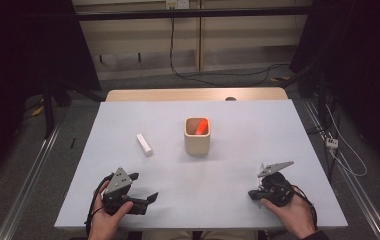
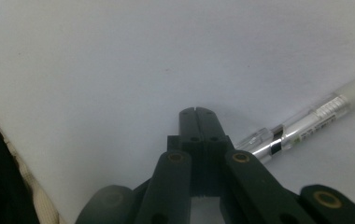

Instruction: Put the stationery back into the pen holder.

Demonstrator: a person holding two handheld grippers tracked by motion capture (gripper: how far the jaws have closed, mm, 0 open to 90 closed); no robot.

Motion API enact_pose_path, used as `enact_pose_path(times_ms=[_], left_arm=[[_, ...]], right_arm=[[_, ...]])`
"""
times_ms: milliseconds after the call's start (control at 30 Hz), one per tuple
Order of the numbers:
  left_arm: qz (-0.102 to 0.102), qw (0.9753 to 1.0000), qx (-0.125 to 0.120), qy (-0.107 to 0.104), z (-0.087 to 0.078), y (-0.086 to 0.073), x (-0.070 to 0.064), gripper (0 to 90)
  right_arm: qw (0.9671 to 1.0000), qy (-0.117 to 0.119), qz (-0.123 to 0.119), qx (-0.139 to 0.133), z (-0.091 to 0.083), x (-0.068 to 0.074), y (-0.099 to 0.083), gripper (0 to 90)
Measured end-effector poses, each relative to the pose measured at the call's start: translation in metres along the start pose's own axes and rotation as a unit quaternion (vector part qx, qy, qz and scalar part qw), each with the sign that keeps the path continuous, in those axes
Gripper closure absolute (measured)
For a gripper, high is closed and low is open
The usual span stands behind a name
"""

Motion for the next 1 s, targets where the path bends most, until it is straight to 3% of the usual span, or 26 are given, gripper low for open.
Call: enact_pose_path(times_ms=[233,533,667,1000], left_arm=[[-0.003,1.0,0.0,-0.003,0.001,0.0,0.0,6.7],[-0.008,1.0,0.003,-0.002,0.001,-0.001,0.001,6.7],[-0.012,0.9999,0.005,-0.01,0.001,-0.002,0.001,6.7],[-0.022,0.9997,0.008,-0.01,0.002,-0.003,0.003,6.7]], right_arm=[[0.9999,-0.015,-0.001,0.0,-0.003,-0.004,-0.002,90.0],[0.9998,-0.017,-0.007,0.004,-0.007,-0.009,-0.004,90.0],[0.9994,-0.021,-0.026,0.01,-0.008,-0.009,-0.006,90.0],[0.9993,-0.024,-0.027,0.013,-0.012,-0.012,-0.009,90.0]])
Point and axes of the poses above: each handheld gripper's, and its own axes: z roughly forward along the jaws, y roughly out of its top, x roughly to its left, the point moved 4 cm from there along z, roughly forward along the jaws, and after that the axes turned 6 degrees about z, right-handed, at the moved point
